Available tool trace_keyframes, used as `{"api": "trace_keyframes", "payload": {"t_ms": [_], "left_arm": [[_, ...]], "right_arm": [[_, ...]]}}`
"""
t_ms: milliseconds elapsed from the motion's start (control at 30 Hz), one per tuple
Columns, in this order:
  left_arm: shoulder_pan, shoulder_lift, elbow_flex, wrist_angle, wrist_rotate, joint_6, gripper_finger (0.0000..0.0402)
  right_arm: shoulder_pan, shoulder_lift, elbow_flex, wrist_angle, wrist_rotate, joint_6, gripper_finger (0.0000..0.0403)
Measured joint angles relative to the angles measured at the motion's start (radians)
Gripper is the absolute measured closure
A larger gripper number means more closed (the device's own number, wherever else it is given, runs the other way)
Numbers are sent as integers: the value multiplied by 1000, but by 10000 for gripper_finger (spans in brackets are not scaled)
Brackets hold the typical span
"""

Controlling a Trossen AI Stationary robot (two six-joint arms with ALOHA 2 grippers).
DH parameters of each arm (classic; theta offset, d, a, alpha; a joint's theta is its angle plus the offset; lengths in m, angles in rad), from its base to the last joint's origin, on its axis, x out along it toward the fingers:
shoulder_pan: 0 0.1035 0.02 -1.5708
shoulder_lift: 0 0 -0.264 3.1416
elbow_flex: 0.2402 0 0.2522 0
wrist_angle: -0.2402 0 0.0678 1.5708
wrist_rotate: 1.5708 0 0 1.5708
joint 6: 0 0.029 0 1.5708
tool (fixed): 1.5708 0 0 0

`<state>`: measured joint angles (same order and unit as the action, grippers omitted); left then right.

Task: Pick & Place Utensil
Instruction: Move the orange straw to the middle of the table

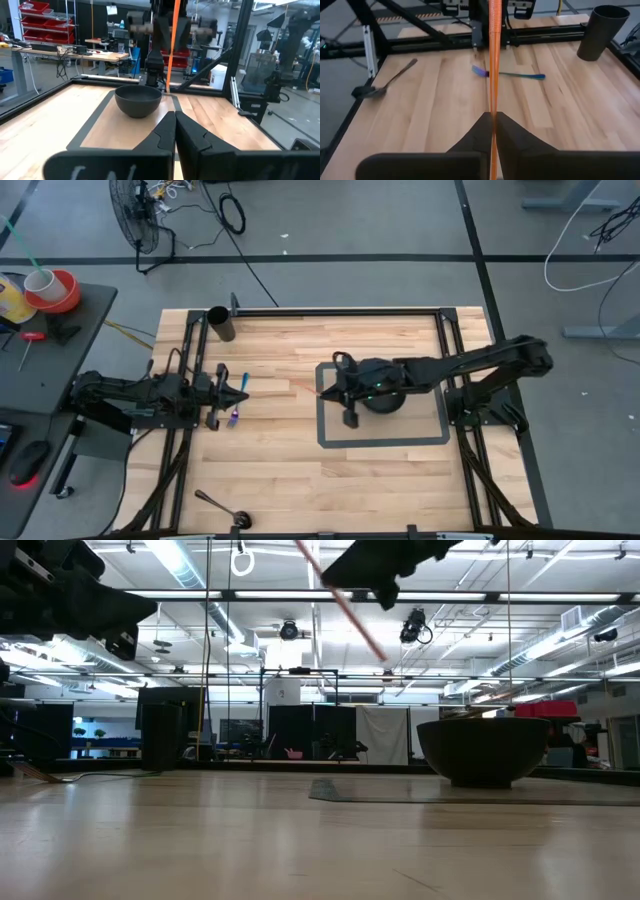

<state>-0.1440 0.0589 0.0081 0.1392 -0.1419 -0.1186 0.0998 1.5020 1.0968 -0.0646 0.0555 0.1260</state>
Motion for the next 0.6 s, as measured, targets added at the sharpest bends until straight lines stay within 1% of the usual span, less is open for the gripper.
{"api": "trace_keyframes", "payload": {"t_ms": [200, 400, 533, 600], "left_arm": [[0, 0, 0, 33, 1, -28, 387], [0, 0, 0, 36, 1, -37, 387], [0, 0, 0, 32, 1, -109, 387], [0, 0, 0, 31, 18, -110, 387]], "right_arm": [[-14, 140, 1, 162, -3, 17, 380], [-26, 277, 82, 176, -16, 21, 380], [-24, 317, 143, 182, -16, 12, 380], [-21, 324, 151, 182, 6, 14, 380]]}}
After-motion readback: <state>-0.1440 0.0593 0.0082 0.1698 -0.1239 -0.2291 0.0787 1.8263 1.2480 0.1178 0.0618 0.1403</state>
